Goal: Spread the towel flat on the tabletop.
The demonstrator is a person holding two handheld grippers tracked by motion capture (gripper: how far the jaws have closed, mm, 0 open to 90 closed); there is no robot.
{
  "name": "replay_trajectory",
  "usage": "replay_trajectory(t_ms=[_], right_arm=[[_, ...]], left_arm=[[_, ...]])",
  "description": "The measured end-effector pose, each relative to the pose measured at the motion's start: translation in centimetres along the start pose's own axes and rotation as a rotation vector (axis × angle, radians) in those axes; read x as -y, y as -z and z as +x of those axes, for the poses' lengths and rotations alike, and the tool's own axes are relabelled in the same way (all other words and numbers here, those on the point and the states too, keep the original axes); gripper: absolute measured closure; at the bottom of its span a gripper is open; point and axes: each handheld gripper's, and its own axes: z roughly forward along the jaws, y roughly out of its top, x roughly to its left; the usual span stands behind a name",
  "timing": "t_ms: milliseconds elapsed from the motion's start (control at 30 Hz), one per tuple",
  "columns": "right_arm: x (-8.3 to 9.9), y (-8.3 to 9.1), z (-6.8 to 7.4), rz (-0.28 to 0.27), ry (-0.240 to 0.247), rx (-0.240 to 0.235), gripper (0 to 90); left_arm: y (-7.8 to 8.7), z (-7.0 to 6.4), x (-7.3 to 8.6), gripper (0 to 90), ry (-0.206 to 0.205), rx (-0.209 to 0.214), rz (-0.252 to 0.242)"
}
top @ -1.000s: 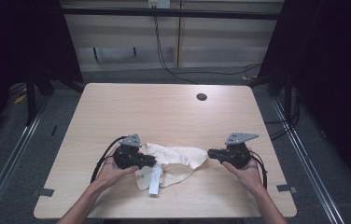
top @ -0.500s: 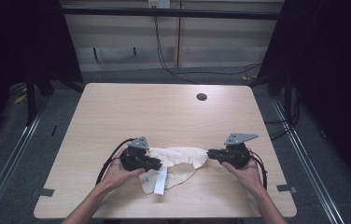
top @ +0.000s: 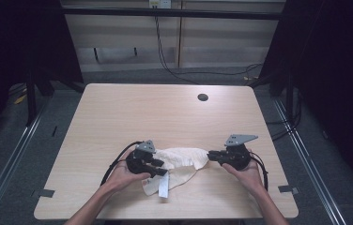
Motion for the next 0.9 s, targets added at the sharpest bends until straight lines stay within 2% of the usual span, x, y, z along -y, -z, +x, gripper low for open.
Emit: replay_trajectory(t_ms=[100,133,200,433,533,767,800,833,867,900], right_arm=[[0.0,0.0,0.0,0.001,-0.001,-0.001,81.5],[0.0,-0.1,0.0,0.001,0.0,-0.002,81.5],[0.0,-0.1,0.1,0.002,-0.001,-0.003,81.2],[0.0,0.1,0.0,-0.008,-0.007,0.003,80.7],[0.0,0.2,-0.1,-0.008,-0.006,0.002,81.0],[0.0,0.3,-0.1,-0.008,-0.007,-0.001,82.4],[0.0,0.4,-0.1,-0.007,-0.009,0.004,82.9],[0.0,0.4,-0.1,-0.007,-0.009,0.004,82.9],[0.0,0.4,-0.1,-0.007,-0.01,0.005,83.2],[0.0,0.4,-0.1,-0.004,-0.009,0.006,85.0]], left_arm=[[-0.2,-0.3,-0.1,68.3,-0.011,-0.021,-0.008],[0.1,-0.3,-0.1,73.9,-0.008,-0.048,-0.037],[0.4,-0.2,-0.1,80.3,-0.001,-0.034,-0.04],[1.6,-0.1,-0.4,89.6,0.009,-0.005,-0.083],[1.9,-0.1,-0.3,88.3,0.008,-0.004,-0.075],[4.0,0.3,0.8,72.5,0.032,-0.006,-0.102],[4.6,0.3,1.4,70.3,0.054,-0.009,-0.105],[4.6,0.3,1.4,67.9,0.054,-0.009,-0.105],[4.6,0.4,1.7,67.9,0.055,-0.026,-0.094],[4.2,0.5,2.2,62.6,0.05,-0.044,-0.069]])
